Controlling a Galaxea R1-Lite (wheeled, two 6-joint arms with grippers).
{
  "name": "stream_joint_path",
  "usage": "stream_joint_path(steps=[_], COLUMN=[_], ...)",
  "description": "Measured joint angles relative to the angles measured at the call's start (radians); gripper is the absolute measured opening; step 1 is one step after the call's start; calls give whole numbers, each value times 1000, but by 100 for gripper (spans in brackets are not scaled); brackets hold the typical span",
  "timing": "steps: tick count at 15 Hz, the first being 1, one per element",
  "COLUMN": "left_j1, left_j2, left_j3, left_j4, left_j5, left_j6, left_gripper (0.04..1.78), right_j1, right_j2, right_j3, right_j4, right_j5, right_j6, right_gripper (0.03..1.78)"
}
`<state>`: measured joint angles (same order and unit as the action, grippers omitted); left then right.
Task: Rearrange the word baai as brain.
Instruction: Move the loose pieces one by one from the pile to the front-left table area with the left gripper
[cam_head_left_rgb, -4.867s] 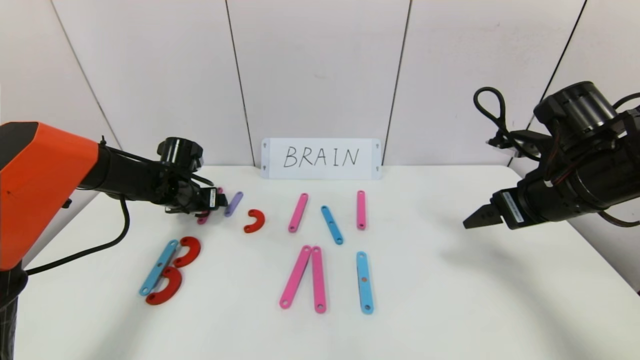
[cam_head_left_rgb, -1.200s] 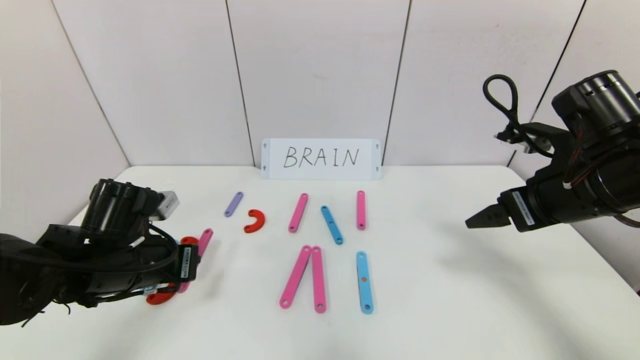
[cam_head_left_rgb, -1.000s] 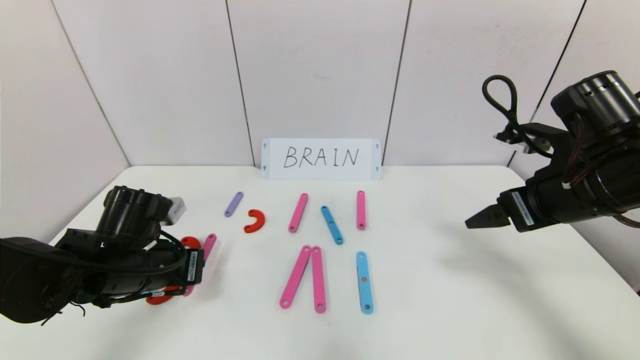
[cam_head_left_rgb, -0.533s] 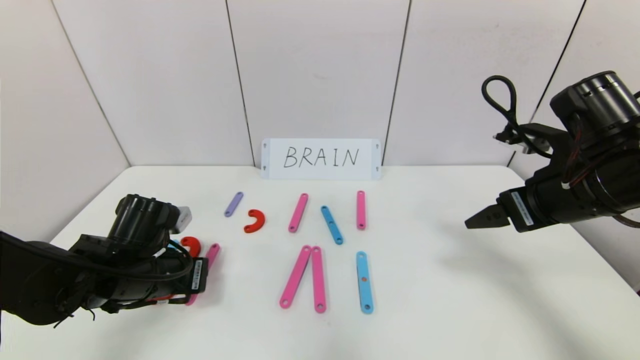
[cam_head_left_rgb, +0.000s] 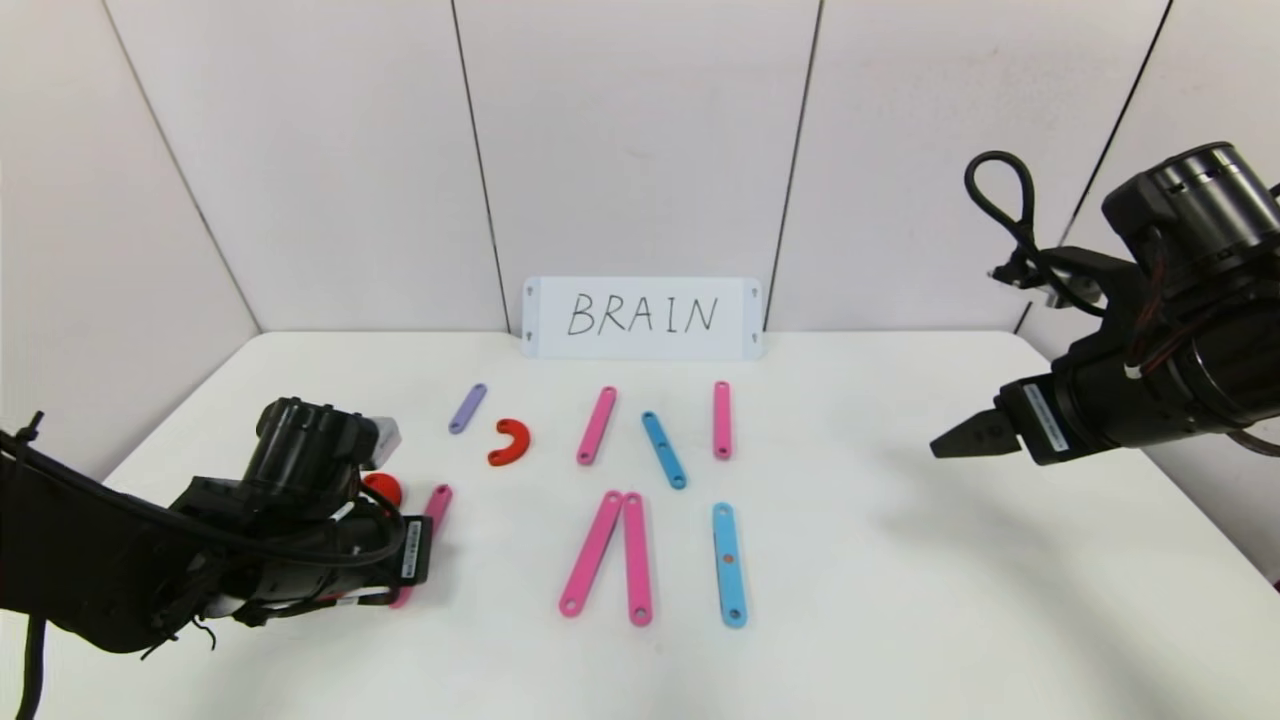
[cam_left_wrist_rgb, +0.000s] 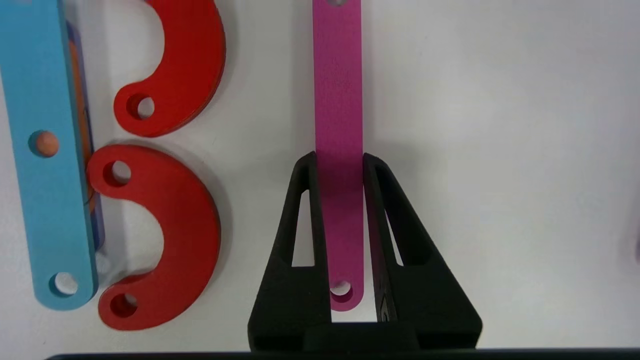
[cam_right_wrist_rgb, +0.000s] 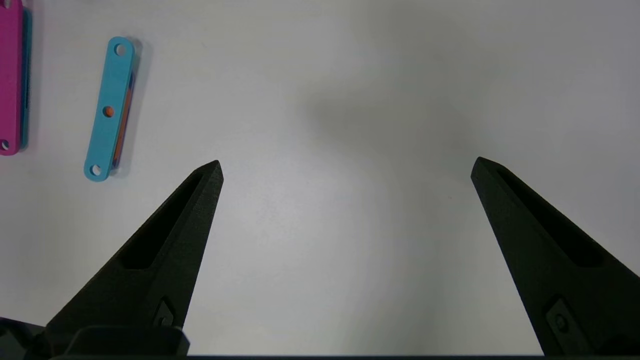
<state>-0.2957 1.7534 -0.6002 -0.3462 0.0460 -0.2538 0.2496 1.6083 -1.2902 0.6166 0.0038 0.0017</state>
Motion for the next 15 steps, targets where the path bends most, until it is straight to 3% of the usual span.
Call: stream_joint_path(steps=[15], left_j1=[0], left_j2=[34], left_j3=[16], left_j4=[-15], left_j5=[33], left_j6=[11], left_gripper=[31], right_j1=[8], right_j2=[0], right_j3=[3], right_j4=[0], right_j5=[2], right_j6=[-2], right_gripper=[174])
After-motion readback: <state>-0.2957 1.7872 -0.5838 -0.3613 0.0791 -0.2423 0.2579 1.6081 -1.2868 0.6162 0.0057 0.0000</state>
